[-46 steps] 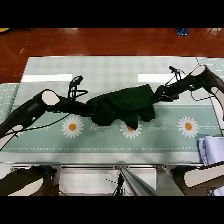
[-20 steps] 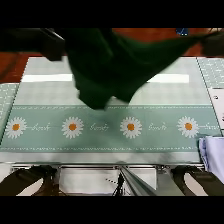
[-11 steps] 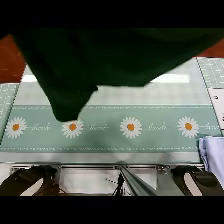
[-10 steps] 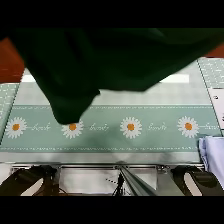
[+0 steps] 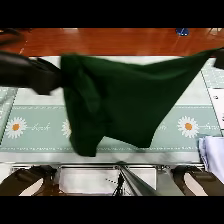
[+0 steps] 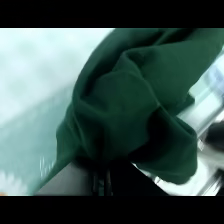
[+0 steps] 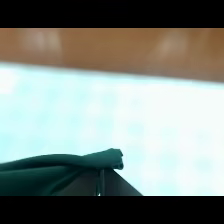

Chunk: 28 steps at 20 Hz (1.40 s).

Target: Fold the shirts.

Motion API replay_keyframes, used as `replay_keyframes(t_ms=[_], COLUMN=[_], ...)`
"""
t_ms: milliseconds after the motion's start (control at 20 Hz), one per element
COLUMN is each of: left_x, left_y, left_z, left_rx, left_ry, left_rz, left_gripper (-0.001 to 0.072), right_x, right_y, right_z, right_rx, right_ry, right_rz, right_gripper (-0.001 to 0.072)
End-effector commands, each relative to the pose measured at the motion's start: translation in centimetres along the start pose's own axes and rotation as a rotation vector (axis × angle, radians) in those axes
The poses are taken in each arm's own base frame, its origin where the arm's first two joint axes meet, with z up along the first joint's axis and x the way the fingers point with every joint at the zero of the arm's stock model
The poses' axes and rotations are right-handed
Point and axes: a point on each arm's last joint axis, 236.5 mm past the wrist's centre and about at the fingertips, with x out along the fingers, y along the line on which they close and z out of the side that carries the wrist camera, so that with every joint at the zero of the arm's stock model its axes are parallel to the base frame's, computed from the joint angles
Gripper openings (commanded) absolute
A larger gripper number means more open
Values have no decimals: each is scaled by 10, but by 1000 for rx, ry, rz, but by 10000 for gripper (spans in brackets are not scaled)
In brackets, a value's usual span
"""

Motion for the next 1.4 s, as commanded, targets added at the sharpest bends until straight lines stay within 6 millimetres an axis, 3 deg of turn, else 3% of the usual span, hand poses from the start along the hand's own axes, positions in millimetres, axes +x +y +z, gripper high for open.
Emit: replay_keyframes(t_ms=[0,100,250,400,450,500,550,650,800,900,1000,1100,1200,1350], left_x=[83,124,175,212,218,216,210,184,123,77,43,26,24,42], left_y=[44,68,97,117,118,117,116,124,154,166,171,178,184,187], left_z=[-33,-42,-52,-77,-87,-94,-98,-95,-71,-65,-74,-106,-149,-206], left_rx=[-91,-150,-217,-271,-284,-290,-294,-291,-294,-327,-363,-380,-419,-499], left_ry=[164,209,268,364,409,446,474,494,413,335,270,272,316,422], left_rz=[2,17,34,39,32,25,18,35,131,183,226,273,281,235], left_gripper=[25,25,26,26,30,78,189,519,532,531,531,531,532,547], right_x=[92,135,177,193,193,190,183,158,102,61,35,29,33,42], right_y=[-13,-18,-22,-21,-20,-19,-21,-33,-51,-69,-84,-81,-59,-21], right_z=[-53,-79,-110,-131,-131,-128,-124,-117,-101,-110,-142,-190,-235,-270], right_rx=[11,27,48,108,116,117,97,5,9,-5,9,59,112,209], right_ry=[247,330,413,475,476,469,463,466,441,478,543,608,667,712], right_rz=[9,13,19,19,23,25,19,-13,-69,-142,-198,-177,-82,67], right_gripper=[18,19,20,21,22,64,203,441,464,464,464,498,498,498])
